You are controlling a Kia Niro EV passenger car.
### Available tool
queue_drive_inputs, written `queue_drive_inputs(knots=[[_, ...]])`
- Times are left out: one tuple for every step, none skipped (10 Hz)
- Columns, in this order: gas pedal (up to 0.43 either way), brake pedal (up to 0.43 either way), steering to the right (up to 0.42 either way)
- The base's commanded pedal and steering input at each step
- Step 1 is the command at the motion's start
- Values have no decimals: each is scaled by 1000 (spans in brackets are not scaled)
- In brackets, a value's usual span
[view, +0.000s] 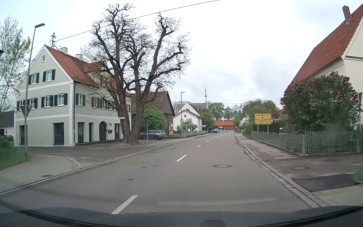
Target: Follow the waypoints while adhering to traffic rules and regulations
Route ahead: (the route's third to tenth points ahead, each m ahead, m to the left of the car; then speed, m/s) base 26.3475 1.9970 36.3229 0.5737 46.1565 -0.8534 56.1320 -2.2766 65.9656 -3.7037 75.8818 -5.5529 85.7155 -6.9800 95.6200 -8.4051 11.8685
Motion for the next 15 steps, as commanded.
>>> queue_drive_inputs(knots=[[130,0,10],[130,0,14],[130,0,31],[130,0,36],[130,0,36],[130,0,36],[130,0,36],[138,0,36],[150,0,36],[150,0,36],[157,0,36],[157,0,35],[157,0,33],[157,0,31],[157,0,29]])
